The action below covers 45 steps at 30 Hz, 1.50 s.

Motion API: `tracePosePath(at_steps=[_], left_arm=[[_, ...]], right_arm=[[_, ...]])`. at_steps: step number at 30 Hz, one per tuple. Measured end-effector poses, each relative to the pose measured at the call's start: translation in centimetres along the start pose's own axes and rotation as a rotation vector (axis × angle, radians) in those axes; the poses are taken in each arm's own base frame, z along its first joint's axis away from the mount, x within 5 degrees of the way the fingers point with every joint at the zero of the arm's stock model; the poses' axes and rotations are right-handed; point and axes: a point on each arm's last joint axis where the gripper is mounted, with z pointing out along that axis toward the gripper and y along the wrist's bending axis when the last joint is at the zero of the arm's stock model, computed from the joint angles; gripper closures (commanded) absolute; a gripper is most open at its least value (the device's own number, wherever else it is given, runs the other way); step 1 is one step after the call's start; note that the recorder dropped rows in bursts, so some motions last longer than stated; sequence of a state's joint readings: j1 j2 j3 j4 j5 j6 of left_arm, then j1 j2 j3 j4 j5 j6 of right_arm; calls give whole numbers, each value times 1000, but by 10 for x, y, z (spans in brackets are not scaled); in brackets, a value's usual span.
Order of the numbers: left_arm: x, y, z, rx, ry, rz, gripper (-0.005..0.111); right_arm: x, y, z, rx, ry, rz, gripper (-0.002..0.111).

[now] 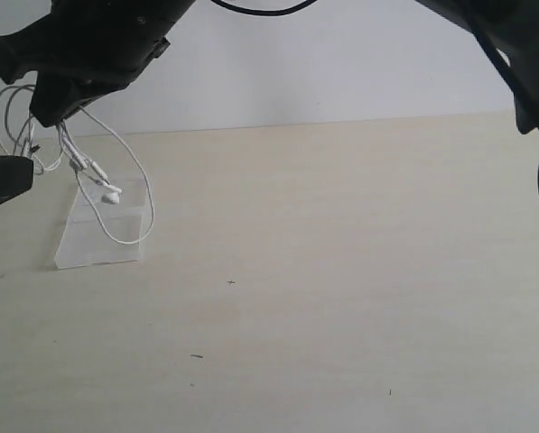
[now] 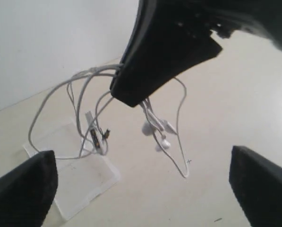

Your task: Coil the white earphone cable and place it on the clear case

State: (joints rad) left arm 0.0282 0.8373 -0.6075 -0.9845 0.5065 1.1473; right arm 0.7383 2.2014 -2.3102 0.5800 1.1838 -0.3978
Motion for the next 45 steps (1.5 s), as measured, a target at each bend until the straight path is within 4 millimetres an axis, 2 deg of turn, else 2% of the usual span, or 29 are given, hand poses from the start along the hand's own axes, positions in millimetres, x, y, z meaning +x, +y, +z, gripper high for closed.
tracePosePath(at_steps=[3, 6, 14, 20, 24, 29, 34, 45], left_arm=[[1, -2, -8, -12, 9, 20, 12], [0, -4, -19, -47, 3, 10, 12], [4, -9, -67, -246, -38, -10, 12], [10, -12, -107, -421, -144, -82, 12], [12, -16, -120, -444, -205, -89, 12], [16, -19, -125, -448, -193, -90, 12], [20, -20, -124, -442, -148, -104, 12], [21, -20, -124, -440, -136, -106, 12]], right_arm=[[-1, -10, 3, 25, -26, 28, 108], [-2, -19, 14, 40, -69, 55, 108], [-5, -51, 59, 76, -276, 165, 108], [3, -76, 91, 136, -369, 224, 108], [15, -93, 115, 163, -387, 264, 108], [31, -109, 140, 194, -391, 296, 108], [41, -117, 154, 210, -384, 312, 108], [55, -123, 168, 217, -325, 314, 108]])
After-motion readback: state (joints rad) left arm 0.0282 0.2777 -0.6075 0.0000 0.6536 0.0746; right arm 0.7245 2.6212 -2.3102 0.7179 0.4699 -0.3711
